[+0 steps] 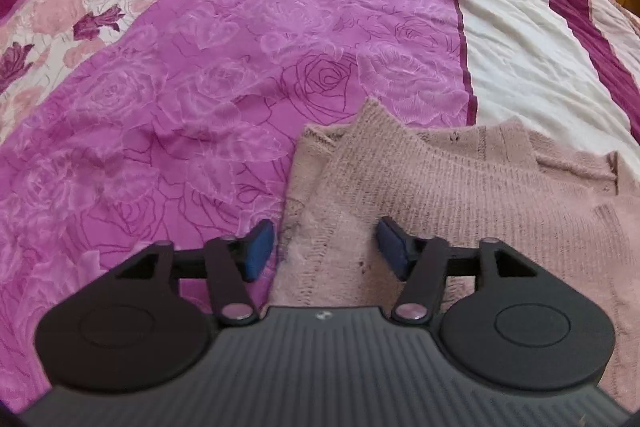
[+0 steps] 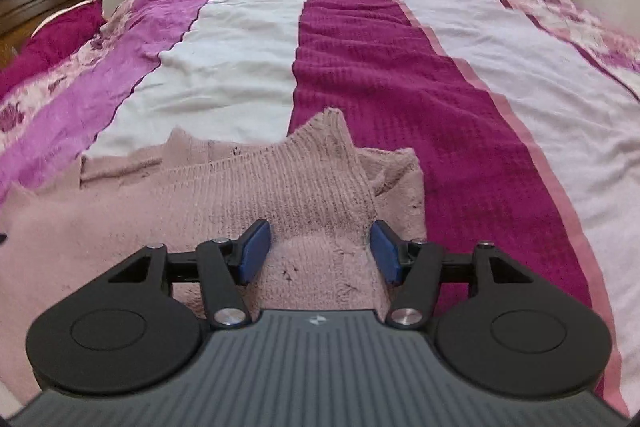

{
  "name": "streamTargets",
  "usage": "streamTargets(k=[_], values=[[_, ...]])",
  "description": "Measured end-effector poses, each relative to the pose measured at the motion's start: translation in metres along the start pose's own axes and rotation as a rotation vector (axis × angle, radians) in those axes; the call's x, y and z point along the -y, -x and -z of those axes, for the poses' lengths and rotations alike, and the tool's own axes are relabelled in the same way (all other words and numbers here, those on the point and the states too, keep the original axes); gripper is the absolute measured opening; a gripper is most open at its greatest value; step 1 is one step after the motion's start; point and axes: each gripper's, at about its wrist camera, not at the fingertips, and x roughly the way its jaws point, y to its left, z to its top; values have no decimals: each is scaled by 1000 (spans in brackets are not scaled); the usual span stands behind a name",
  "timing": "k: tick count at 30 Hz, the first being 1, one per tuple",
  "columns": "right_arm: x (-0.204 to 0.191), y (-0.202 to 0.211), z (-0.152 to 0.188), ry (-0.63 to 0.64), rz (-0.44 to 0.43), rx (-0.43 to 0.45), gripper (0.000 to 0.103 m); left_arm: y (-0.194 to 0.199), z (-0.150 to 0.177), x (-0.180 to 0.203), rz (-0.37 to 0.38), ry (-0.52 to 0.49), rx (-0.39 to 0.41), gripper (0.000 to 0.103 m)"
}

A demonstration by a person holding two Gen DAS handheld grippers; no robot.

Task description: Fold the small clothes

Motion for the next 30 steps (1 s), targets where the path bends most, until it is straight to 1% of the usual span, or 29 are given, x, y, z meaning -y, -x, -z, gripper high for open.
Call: streamTargets(k=[2,5,8,11,15,18,21,25,27,28,29,30], values=[[-1,0,0,-5,5,-5,65,1,-2,-2,5,16,-7,61],[4,5,-4,-65,-10,-6,65,6,-5,-6,6,48,-13,60],[11,22,-6,-129,-35,18,65,18,-2,-9,1,64,-9,59],[18,44,0,-164,-47,46,65,35,5,-12,-3,62,0,59],[35,72,14,-234,-43,53,65,59,17,-18,-19,61,-3,59],[49,88,30,-295,-45,46,65,76,28,-24,-11,81,-14,60],[56,100,45,-313,-47,39,66,91,41,-27,0,103,-30,60],[65,110,60,-349,-72,20,66,104,57,-24,15,89,-56,60],[70,113,66,-378,-83,16,71,109,65,-21,18,85,-67,60],[72,115,69,-388,-84,17,79,110,68,-20,21,81,-72,60],[73,117,73,-397,-84,21,82,112,72,-18,24,76,-77,60],[74,118,74,-401,-86,25,82,114,75,-17,25,70,-81,60]])
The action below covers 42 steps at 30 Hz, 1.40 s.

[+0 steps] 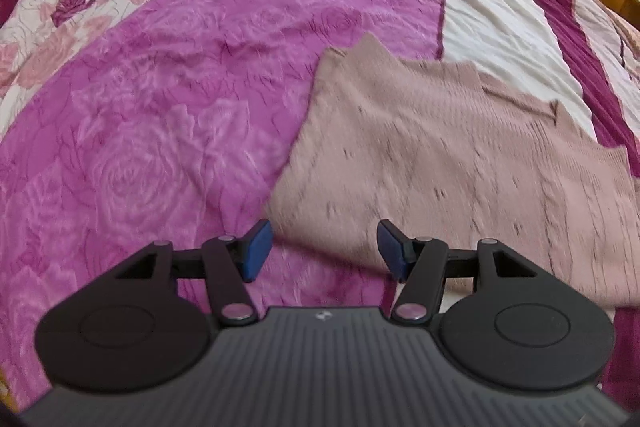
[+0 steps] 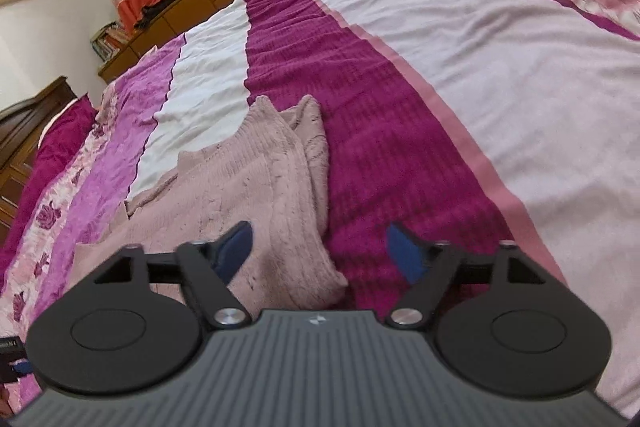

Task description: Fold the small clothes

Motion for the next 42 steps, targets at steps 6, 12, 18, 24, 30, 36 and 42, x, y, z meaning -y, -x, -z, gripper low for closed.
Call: streamTargets(k=[6,12,18,24,30,36,42], values=[[10,5,9,-19,-18,-7,83,4,18,5,3,-2,-29,60],[15,2,10,-51,-33,-6,83,5,27,9,2,-6,-46,60],[13,-8,8,-50,-69,-26,84,6,32,11,-2,-13,-54,60],[7,-21,6,-9,-92,-50,84,4,37,12,-8,-24,-65,60],[2,-36,0,-18,-140,-84,84,4,39,13,-11,-26,-68,60],[-4,-48,-2,-38,-167,-85,84,4,38,12,-17,-33,-67,60],[-10,-52,1,-40,-175,-68,83,1,39,10,-25,-32,-78,60]])
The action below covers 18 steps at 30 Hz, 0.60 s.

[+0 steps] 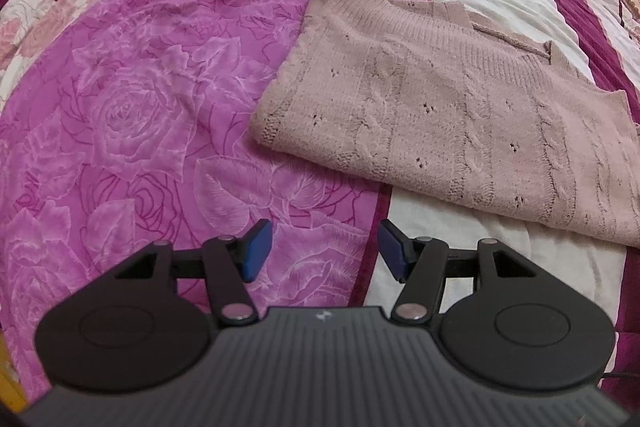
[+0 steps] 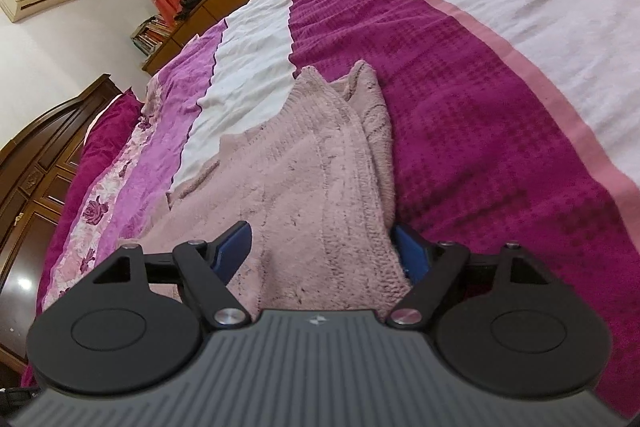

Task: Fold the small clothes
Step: 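Move the right gripper to the cardigan's side edge and close it, then lift the gripped side with the right gripper and fold it over the body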

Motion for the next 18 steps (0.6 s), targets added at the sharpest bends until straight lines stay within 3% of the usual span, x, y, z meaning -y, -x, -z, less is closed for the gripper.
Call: streamTargets(k=[9,12,14,18], values=[[2,-2,0,5,5,2,64,-4,0,3,-2,-12,-14,60],[2,-4,-1,20,9,-2,52,-5,0,3,-4,-16,-17,60],[2,-5,0,24,-2,3,36,-5,0,3,-3,-17,-16,60],[5,-3,2,11,-17,14,34,-6,0,2,-7,-19,-18,60]])
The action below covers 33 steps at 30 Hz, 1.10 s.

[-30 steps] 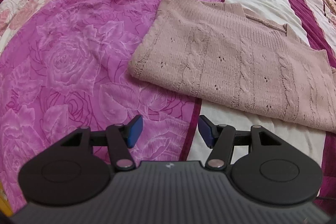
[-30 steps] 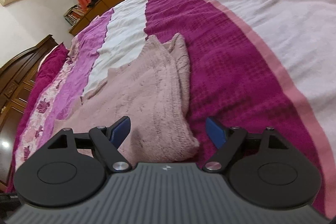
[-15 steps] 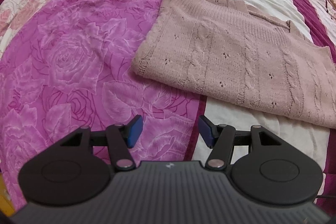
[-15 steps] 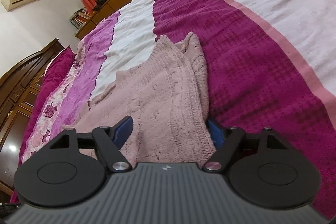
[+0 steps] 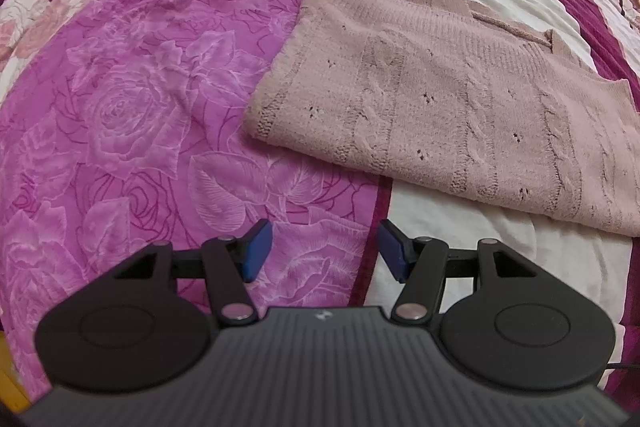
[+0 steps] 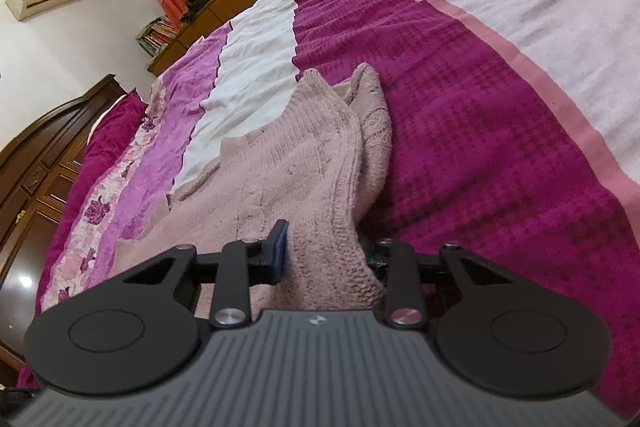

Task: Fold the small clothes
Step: 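Lift the gripped side with the right gripper and fold it over the body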

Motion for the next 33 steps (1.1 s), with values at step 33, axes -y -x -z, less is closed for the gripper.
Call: streamTargets(k=[33], values=[[-81,20,-27,74,-162,67,27,0,-17,-9,27,-29,59,60]])
